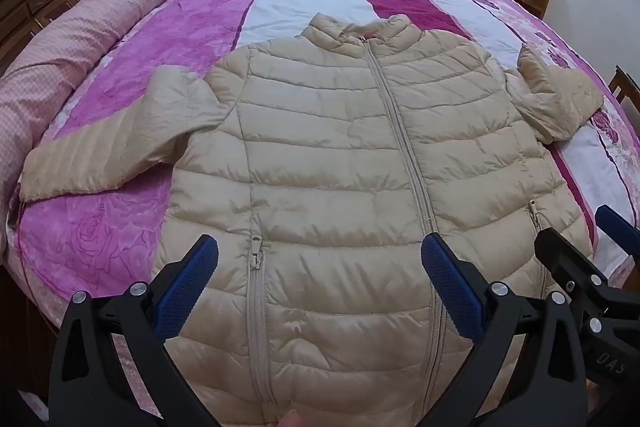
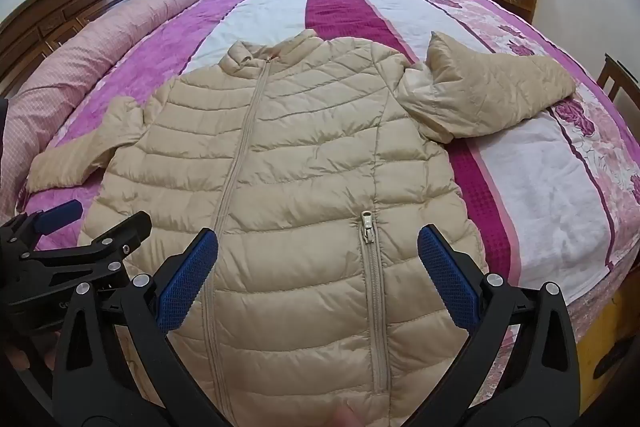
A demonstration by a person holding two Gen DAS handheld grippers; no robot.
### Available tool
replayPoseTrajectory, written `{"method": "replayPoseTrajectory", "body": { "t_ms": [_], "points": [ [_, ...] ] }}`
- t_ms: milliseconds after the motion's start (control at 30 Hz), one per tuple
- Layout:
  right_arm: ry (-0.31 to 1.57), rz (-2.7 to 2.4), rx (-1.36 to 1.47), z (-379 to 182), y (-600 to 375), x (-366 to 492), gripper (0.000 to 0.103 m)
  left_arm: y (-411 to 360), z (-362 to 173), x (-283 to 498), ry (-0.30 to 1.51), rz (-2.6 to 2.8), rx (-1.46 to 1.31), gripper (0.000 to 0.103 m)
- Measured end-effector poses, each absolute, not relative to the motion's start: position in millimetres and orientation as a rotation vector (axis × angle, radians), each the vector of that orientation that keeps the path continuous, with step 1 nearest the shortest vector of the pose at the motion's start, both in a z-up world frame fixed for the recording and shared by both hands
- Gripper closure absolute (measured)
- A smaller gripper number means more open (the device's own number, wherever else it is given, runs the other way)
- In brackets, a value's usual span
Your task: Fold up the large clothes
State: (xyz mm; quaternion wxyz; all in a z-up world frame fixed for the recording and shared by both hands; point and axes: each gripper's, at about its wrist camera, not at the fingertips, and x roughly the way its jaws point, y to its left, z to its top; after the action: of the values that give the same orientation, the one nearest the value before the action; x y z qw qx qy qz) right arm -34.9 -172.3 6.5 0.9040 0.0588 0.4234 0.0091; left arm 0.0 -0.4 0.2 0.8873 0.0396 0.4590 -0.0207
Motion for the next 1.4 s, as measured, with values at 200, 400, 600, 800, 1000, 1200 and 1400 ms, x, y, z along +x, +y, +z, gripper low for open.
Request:
{"method": "replayPoseTrajectory", "body": {
  "t_ms": [200,400,600,800,1000,1200,1400],
  "points": [
    [0.876,0.016,0.119,7,-173,-35,0.003,-3,1,-1,0.955,-0.046,0.081,0.005],
    [0.881,0.018,0.117,11,-177,-35,0.003,-3,2,7,0.975,-0.062,0.070,0.005],
    [0.884,0.004,0.127,9,-177,-35,0.003,-5,4,-1,0.968,-0.074,0.070,0.005],
    [0.890,-0.005,0.148,7,-184,-36,0.003,-8,3,-3,0.976,-0.077,0.075,0.005],
    [0.879,-0.004,0.163,11,-189,-39,0.003,-6,2,-2,0.980,-0.066,0.064,0.005],
    [0.869,-0.001,0.173,13,-192,-43,0.003,-5,3,-3,0.987,-0.061,0.062,0.005],
    [0.873,0.001,0.171,13,-190,-45,0.003,-3,6,-6,0.985,-0.064,0.045,0.005]
  ]
}}
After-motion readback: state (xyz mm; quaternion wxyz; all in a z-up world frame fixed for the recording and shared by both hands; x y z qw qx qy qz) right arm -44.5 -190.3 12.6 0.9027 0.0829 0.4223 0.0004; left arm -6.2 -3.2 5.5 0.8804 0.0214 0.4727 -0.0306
